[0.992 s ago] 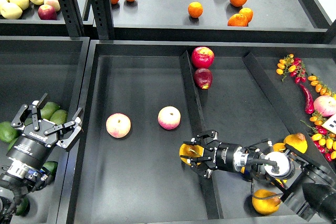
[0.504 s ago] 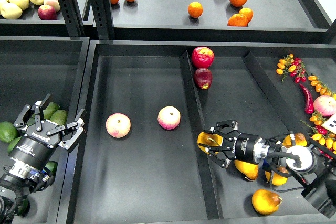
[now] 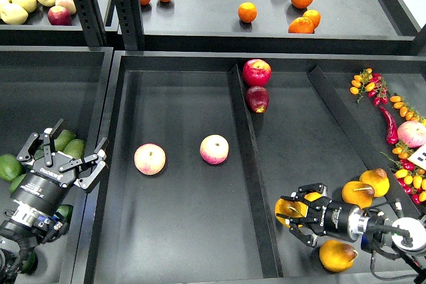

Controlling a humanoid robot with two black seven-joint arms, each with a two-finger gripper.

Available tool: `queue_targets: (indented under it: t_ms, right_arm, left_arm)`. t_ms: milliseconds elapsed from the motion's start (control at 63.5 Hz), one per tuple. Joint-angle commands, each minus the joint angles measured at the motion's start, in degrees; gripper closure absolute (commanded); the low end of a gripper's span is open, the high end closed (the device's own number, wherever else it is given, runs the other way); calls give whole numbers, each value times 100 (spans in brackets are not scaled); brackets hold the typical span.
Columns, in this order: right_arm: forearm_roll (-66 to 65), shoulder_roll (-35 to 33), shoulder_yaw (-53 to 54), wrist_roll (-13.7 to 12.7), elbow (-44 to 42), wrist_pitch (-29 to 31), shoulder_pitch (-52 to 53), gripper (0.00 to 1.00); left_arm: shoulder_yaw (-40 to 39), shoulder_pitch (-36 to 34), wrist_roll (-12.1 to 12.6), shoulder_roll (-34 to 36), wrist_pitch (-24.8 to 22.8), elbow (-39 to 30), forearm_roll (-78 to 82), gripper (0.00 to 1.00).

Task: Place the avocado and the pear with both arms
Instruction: 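Lift the yellow pear and carry it into the yellow-fruit bin, then open the right gripper to release the yellow pear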

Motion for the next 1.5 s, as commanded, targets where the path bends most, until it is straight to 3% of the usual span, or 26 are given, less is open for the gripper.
queue_targets:
  t_ms: [0,646,961,1134,1307,1481]
  right_arm:
    - [-82,17,-2,1,-21,0,-127,71]
    - [-407,88,-46,1,-118,-61,-320,58]
    - [-407,97,-37,1,-118,-61,-329,42]
    - [-381,114,-2,1,-48,-79,-294,9]
    - [-284,263,191,1,84,-88,-180,2]
    - [-135,527,858,1,198,-79,-189,1]
  left_arm:
    - [9,-2,0,0,2,0,0,1]
    - [18,-2,0,0,2,0,0,1]
    - [18,-2,0,0,2,0,0,1]
    - [18,-2,0,0,2,0,0,1]
    - [18,-2,0,0,2,0,0,1]
    - [18,-2,0,0,2,0,0,1]
